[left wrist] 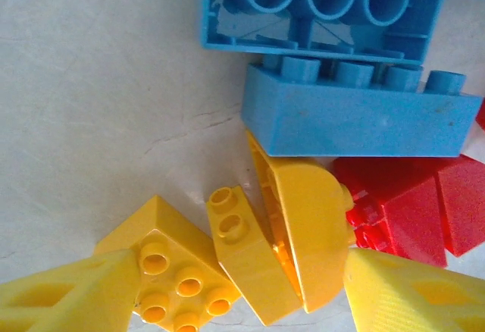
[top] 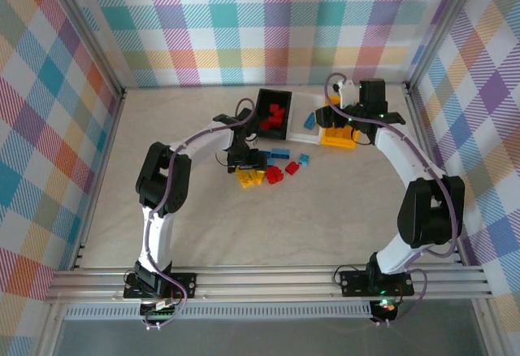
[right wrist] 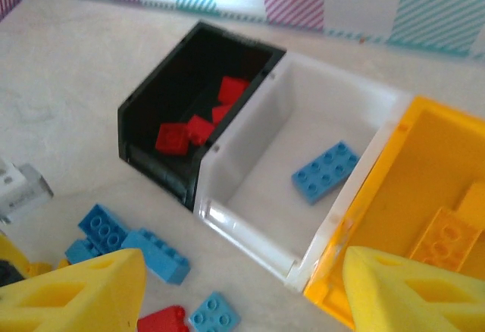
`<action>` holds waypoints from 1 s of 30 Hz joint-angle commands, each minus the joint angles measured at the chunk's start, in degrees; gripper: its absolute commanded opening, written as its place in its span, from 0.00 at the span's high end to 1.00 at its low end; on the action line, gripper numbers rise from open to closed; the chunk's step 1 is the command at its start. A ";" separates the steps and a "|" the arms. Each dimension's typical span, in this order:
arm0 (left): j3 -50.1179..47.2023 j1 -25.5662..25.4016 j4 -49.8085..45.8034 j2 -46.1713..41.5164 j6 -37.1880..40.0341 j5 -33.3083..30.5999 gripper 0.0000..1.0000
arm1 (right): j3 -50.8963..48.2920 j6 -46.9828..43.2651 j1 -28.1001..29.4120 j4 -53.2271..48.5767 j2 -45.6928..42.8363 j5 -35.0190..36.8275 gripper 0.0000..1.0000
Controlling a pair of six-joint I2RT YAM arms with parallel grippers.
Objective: Sort the legos into containers by color
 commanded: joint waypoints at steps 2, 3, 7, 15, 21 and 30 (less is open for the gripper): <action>-4.99 2.43 -3.33 -1.22 0.44 -3.96 0.30 | -1.15 1.14 0.34 -0.29 -0.08 -2.75 0.31; -5.67 2.87 -3.60 -1.74 0.46 -4.30 0.30 | -0.92 0.83 0.59 -0.55 -0.01 -2.78 0.32; -7.95 4.22 -4.98 -4.21 1.07 -5.57 0.32 | -0.14 0.08 1.47 -1.56 0.45 -2.96 0.32; -11.38 5.35 -4.08 -9.72 1.88 -3.71 0.30 | -0.16 0.79 3.62 -0.95 0.77 -4.20 0.32; -13.66 5.45 -4.54 -15.40 -0.66 -5.03 0.26 | -1.20 1.25 5.44 -0.73 1.93 -5.58 0.32; -19.40 5.48 -1.20 -16.19 -7.70 -3.63 0.26 | -1.37 1.33 7.02 0.43 2.65 -8.36 0.32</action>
